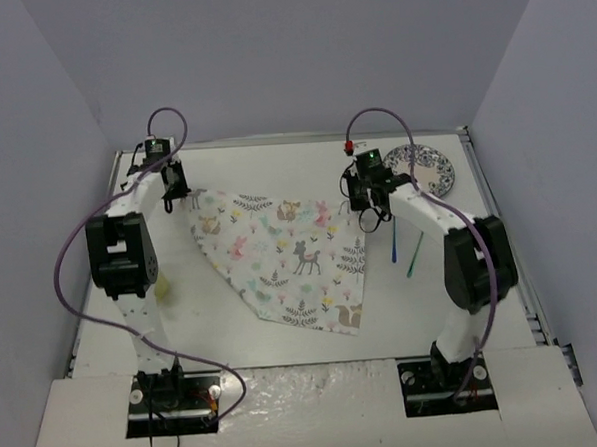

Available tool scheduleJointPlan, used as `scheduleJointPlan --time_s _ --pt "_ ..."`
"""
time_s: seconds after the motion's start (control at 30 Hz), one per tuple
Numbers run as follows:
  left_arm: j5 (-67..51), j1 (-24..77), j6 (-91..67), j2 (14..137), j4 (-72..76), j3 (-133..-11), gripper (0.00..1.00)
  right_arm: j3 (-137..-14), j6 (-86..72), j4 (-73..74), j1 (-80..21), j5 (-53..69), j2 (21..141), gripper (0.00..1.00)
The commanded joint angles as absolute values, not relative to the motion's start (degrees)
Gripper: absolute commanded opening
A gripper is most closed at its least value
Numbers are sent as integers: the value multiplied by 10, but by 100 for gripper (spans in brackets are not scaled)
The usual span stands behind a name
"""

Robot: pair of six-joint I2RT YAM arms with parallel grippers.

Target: Set the dinner table for one person

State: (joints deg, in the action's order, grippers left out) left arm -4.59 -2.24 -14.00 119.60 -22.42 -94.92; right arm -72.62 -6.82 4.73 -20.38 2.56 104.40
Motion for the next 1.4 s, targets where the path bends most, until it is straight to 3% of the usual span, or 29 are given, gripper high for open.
scheduleJointPlan --time_s 0.0,0.37,0.77,1.0,1.13,1.37 --pt "-59 -24 -100 1010 -167 -968 0 -728 -78 41 -209 -36 889 0" --pt "-24 -25 -84 799 -152 -933 0 -667 -80 48 -215 -64 635 0" --pt "42 -24 9 694 -224 -944 0 -643 -97 56 -221 114 513 0" --pt "26 -24 19 820 -182 -952 0 -604 -146 57 -221 34 570 0" --pt "16 -23 20 951 -156 -978 0 -575 -188 50 -221 -50 646 0" --pt "4 -1 17 1176 -133 -1076 0 -503 -258 0 -225 -84 752 0"
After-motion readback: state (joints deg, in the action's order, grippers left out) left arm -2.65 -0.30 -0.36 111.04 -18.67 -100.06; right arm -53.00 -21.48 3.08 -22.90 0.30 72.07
